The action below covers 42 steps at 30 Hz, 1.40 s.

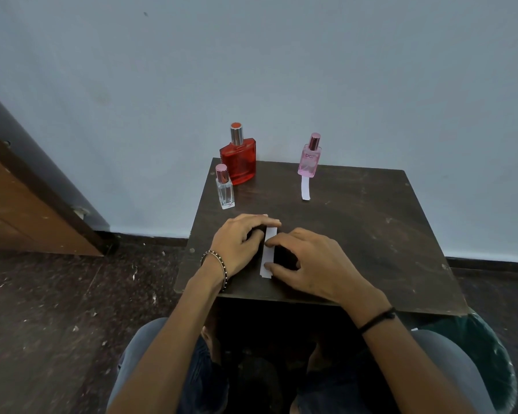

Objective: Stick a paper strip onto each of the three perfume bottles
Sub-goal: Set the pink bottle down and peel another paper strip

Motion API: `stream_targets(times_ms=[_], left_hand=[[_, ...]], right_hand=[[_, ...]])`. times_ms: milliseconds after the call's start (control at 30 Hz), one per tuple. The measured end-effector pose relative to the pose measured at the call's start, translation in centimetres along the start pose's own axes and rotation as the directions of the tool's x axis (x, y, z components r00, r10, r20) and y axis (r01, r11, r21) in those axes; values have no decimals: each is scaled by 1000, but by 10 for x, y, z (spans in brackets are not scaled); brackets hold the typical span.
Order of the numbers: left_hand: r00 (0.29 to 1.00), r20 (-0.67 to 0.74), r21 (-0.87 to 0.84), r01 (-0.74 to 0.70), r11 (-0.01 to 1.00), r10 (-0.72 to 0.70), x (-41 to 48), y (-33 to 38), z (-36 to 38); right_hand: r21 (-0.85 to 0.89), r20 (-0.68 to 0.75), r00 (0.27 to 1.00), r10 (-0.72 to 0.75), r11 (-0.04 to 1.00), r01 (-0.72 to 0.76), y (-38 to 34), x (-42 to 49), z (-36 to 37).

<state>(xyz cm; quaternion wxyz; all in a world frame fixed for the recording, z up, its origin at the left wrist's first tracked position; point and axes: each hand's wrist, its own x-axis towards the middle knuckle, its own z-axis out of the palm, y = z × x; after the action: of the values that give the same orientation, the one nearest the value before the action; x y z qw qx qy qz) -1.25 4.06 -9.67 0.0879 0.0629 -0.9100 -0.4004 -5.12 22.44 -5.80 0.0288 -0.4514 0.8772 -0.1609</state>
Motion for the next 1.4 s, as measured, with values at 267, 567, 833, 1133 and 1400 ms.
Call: stream_targets(times_ms=[267,567,833,1133,1400], left_hand=[[1000,-3,-17,-4,1000,4,0,1,-1],[1000,1,-50,13,999,-13,-3,5,-2],[1000,6,-40,22,999,-22,-5,6,-2],[999,14,-37,29,999,-28,-5,7,-3],[1000,15,-49,23,999,-22,-5,6,-3]], right_hand=[[-7,25,1000,-17,1000,17,1,2,0],[31,-195,980,31,999,-25,0,3,15],[138,-49,997,52,989,-45,4,0,7],[-3,-13,999,-39,999,39,2,1,2],[132,-185,981,65,990,-41,5,5,19]])
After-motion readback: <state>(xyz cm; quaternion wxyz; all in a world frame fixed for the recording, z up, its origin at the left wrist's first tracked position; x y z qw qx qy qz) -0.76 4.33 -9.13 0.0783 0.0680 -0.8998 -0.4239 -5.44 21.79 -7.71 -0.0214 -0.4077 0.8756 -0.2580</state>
